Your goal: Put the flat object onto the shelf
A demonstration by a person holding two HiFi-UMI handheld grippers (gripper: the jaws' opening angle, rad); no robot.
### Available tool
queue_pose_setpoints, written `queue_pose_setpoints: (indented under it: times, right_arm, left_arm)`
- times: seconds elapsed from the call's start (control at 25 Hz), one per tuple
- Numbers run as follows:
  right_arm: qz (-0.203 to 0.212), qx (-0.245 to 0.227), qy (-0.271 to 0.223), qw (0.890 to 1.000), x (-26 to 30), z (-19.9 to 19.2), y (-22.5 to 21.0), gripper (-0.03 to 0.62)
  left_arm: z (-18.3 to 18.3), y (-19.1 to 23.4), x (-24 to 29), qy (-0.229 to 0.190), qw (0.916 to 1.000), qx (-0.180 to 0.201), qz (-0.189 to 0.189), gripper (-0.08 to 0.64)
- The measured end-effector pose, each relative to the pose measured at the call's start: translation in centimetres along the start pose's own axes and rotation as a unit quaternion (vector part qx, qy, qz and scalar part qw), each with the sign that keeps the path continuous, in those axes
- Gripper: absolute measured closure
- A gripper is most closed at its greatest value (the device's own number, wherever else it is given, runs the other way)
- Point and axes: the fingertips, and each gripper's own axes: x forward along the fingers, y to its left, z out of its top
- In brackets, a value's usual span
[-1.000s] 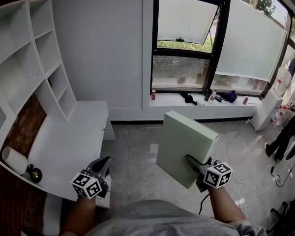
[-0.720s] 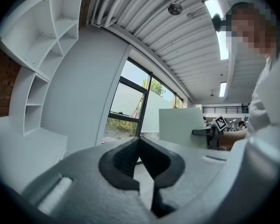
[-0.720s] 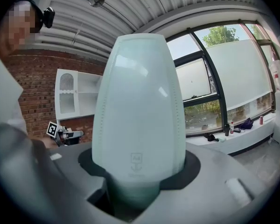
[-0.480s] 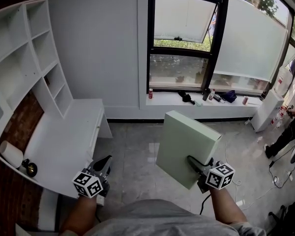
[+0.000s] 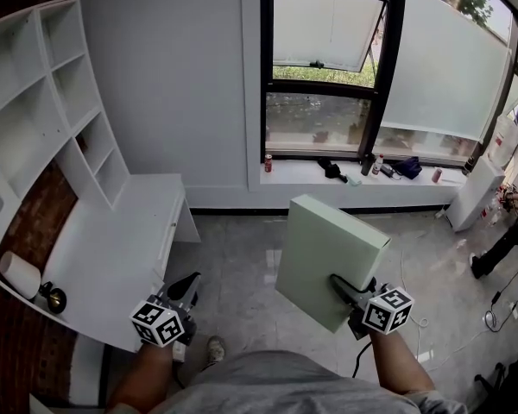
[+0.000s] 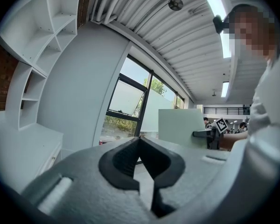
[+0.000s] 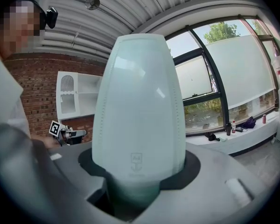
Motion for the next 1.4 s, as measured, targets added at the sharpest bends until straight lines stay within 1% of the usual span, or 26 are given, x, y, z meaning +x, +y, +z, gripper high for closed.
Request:
queue_pose_setpoints:
  times: [0.2, 0.48, 0.72, 0.88, 1.0, 1.12, 1.4]
  right_arm:
    - [-0.007, -0.003, 0.0, 1.0, 4.3, 0.7, 0.1, 0.31]
    - [-0.039, -0.008, -0.013, 0.999, 13.8, 3.4, 1.0, 0.31]
    - [-0.058, -0.007, -0.024, 0.998, 22.7, 6.1, 2.4, 0.31]
    - [-0.064, -0.004, -0.032, 0.997, 27.5, 7.4, 3.2, 0.31]
    - [-0.068, 0.005, -0.028, 0.997, 30.1, 7.7, 3.3, 0.31]
    - [-0.074, 0.006, -0.018, 0.997, 32.3, 7.9, 3.0, 0.31]
    - [-0.062, 0.012, -0.012, 0.998, 36.1, 8.1, 0.7, 0.31]
  left_arm:
    - [0.7, 4.3, 1.9, 0.0, 0.9999, 0.001, -0.017, 0.559]
    - [4.7, 15.2, 5.3, -0.015, 0.999, 0.012, -0.041, 0.56]
    - [7.8, 23.8, 8.0, -0.002, 0.9972, 0.027, -0.069, 0.559]
    - [9.3, 28.8, 9.1, -0.005, 0.9965, 0.02, -0.081, 0.56]
    - [10.0, 31.4, 9.6, -0.007, 0.9965, 0.007, -0.083, 0.559]
    - [10.0, 33.5, 10.1, -0.005, 0.9966, -0.001, -0.082, 0.56]
    - [8.9, 36.4, 11.9, 0.002, 0.9975, -0.009, -0.07, 0.56]
